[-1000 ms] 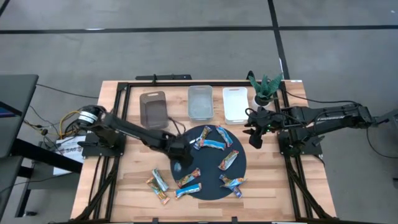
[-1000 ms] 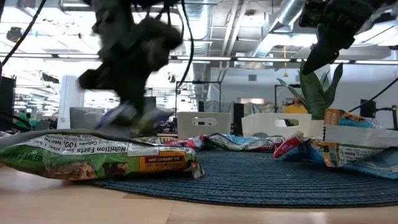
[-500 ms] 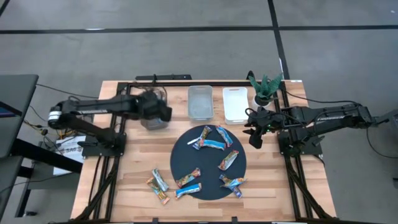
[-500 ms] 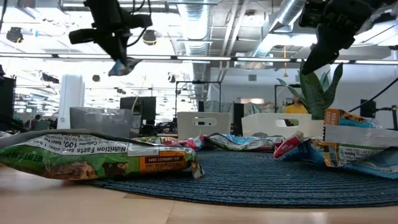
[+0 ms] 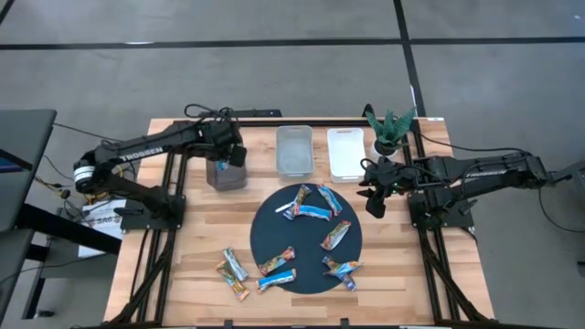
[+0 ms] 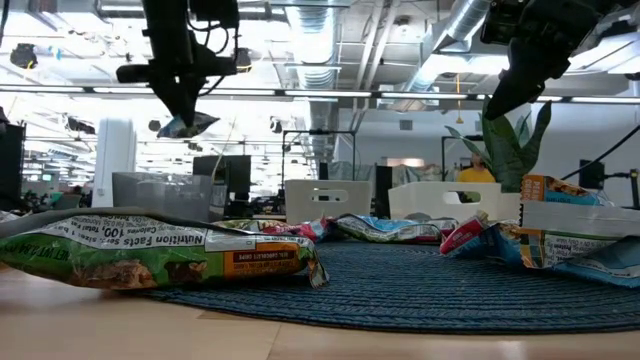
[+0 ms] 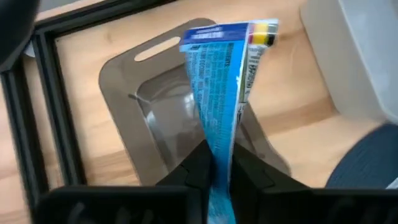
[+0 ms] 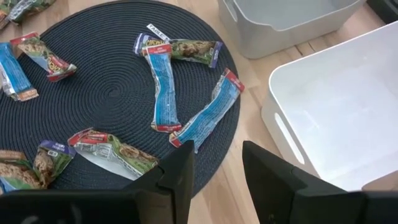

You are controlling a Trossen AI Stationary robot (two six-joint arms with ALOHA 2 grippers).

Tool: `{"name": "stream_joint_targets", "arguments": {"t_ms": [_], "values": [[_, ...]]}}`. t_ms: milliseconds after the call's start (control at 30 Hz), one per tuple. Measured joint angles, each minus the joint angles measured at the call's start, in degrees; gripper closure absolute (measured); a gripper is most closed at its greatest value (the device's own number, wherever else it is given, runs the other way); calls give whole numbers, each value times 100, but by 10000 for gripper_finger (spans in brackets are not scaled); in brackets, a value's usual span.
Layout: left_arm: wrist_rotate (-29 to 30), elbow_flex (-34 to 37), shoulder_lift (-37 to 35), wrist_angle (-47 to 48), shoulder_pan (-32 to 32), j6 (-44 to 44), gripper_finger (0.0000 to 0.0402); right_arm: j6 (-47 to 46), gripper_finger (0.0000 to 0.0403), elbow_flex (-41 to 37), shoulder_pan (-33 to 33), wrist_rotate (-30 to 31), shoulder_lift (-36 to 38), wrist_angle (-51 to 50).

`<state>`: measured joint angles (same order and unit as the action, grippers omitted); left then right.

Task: Pick and place Granola Bars by type
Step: Put the blue granola bar into the black bin

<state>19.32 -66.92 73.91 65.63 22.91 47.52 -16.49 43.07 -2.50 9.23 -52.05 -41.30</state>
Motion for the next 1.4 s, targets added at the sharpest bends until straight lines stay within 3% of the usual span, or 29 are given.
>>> {"name": "stream_joint_targets", "arguments": {"t_ms": [167,367,567,967,1133,1400], "values": [[-101,0,29,-281,6,-375,278,0,275,0,0,7,-2,0],[-906,0,36,-1907,-241,-1228,223,1,275,0,0,33,-2,0],[-1474,-14,321,-3091,-902,-1399,230,1,275,0,1,95,-2,-2],[-2633,-7,2061,-3625,-1970,-839,262,0,275,0,40,138,-7,18],[-2766,-2,2587,-3792,-2139,-622,262,0,275,0,39,135,-6,7],[-2428,-4,2997,-4088,-2224,-622,262,0,275,0,39,126,-7,-13]]}}
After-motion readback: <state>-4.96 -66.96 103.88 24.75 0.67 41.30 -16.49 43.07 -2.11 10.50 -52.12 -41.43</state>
